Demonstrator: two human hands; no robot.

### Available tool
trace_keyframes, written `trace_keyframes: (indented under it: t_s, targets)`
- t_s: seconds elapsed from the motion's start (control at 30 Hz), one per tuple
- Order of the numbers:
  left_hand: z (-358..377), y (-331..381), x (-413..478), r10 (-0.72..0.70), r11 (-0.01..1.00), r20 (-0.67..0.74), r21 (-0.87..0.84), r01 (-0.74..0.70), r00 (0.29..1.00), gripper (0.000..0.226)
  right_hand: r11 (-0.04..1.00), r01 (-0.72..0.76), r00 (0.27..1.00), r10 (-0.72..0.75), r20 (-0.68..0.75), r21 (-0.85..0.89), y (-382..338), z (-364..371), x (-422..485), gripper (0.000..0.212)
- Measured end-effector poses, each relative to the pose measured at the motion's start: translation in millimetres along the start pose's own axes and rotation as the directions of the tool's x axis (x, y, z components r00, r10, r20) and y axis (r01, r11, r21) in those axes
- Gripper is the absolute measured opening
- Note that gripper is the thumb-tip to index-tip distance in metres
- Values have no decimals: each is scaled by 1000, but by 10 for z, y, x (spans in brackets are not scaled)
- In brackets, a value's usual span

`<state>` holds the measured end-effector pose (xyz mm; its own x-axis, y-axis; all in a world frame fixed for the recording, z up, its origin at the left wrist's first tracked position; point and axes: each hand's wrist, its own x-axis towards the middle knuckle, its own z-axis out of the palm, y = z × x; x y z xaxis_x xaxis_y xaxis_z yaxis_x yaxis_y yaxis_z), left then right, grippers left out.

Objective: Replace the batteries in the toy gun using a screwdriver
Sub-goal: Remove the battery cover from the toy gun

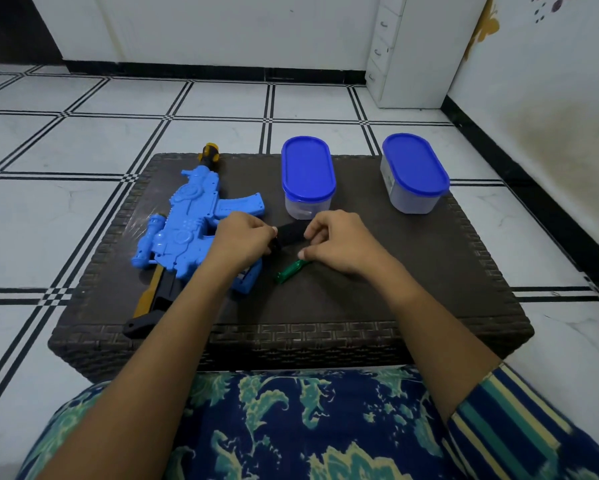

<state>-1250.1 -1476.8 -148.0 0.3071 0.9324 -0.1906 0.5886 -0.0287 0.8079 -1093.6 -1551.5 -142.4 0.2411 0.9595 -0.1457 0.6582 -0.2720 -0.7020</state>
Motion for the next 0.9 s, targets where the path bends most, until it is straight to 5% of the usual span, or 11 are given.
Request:
trace_keyframes:
  t_s: [0.47,0.63,0.9]
  targets:
    - [102,-19,1,131,956,-144,282,-86,981,27,996,45,999,-45,-2,-74,72,-44,-55,29]
    - [-2,-56,-26,334,856,-105,450,-255,937,20,994,82,997,-83,-12,-74,-12,-8,-36,26]
    - [-511,-362,-243,369,817,-55,495,-295,928,9,962,258,964,-249,96,-87,-397,262,3,33]
